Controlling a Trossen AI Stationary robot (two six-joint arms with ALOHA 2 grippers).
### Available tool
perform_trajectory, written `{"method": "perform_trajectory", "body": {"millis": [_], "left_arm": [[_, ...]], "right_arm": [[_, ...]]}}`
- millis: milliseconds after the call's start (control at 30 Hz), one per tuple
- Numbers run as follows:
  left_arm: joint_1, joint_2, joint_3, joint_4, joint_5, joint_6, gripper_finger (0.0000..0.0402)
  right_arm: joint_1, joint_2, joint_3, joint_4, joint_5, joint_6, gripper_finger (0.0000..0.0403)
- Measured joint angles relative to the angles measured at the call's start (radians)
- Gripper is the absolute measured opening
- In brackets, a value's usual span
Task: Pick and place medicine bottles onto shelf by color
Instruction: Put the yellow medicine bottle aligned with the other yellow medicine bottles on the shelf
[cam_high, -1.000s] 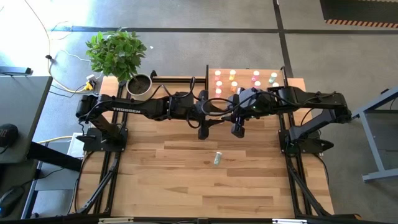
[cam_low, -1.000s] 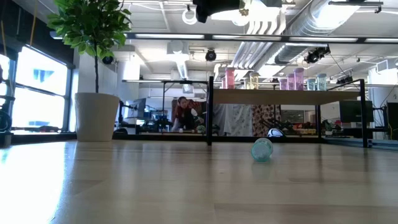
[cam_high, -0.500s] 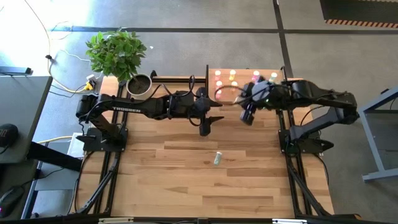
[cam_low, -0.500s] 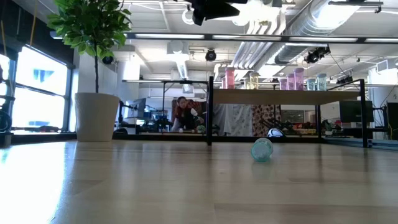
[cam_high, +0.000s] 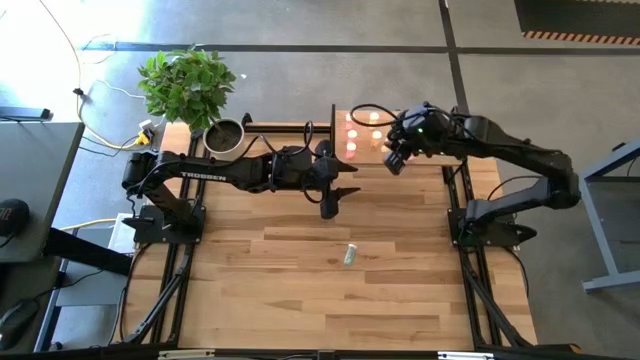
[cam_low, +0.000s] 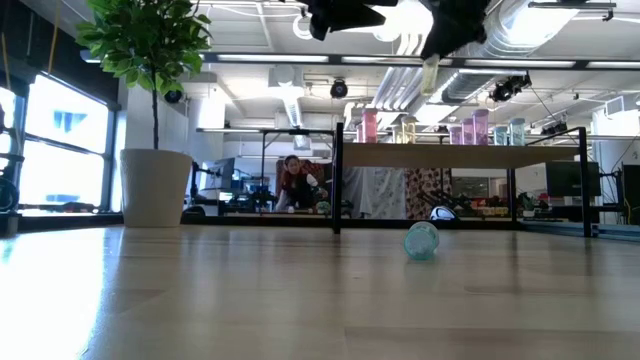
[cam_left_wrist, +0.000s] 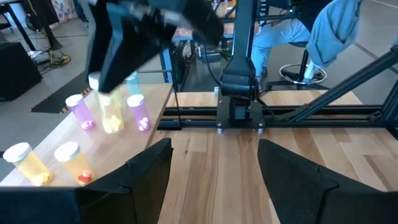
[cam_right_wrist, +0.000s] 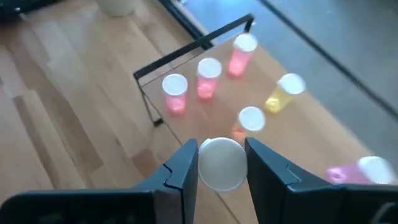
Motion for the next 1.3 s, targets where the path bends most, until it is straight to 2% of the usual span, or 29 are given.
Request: {"method": "perform_trajectory", "body": {"millis": [467,867,1300], "left_arm": [[0.000,0.000,0.000,0.001,-0.002,-0.003,0.0227],[0.000,0.000,0.000,0.002,-0.010,-0.004,0.0227],[0.000,0.000,0.000,0.001,-0.010,-0.049,0.0227]], "right_arm": [[-0.104,0.001,-0.163,0.166,-0.174,-0.148,0.0096],[-0.105,0.020,-0.198,0.225,-0.197,-0.287,0.0097],[-0.124,0.101,-0.198,0.217,-0.195,-0.321,0.0097]]}}
